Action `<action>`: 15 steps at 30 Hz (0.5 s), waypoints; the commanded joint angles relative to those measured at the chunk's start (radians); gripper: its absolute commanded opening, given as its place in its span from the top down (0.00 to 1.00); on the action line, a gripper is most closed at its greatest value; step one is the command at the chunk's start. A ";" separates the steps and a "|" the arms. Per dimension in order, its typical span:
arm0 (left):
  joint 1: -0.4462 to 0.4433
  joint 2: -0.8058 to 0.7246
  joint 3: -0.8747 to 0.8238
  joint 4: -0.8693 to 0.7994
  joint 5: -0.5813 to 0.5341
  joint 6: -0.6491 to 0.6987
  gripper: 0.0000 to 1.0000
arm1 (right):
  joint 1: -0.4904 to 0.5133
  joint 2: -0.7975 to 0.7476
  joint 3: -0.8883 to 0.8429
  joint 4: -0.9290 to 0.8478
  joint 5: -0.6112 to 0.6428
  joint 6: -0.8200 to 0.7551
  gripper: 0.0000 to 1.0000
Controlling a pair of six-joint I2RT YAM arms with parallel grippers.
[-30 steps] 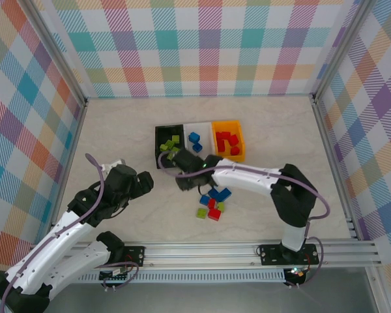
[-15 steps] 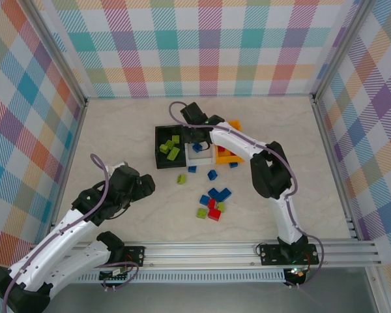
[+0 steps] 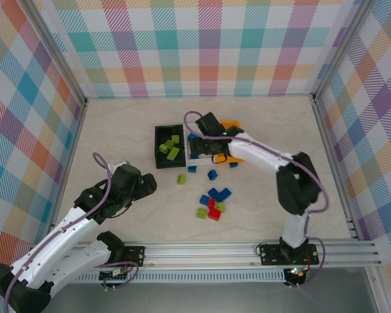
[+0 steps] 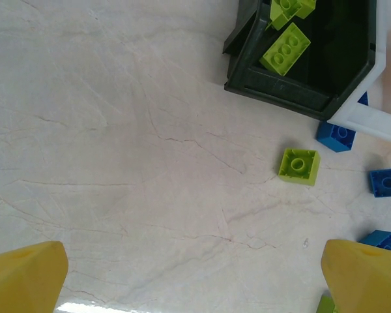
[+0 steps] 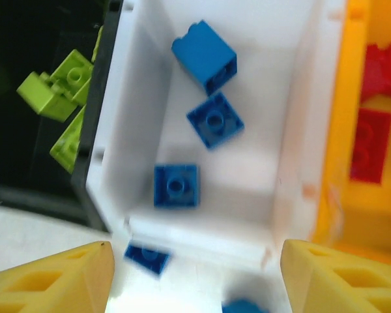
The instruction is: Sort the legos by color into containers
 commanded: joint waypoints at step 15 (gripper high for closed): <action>0.009 0.046 -0.001 0.040 0.024 0.013 0.00 | 0.037 -0.069 -0.400 0.232 -0.059 0.069 0.32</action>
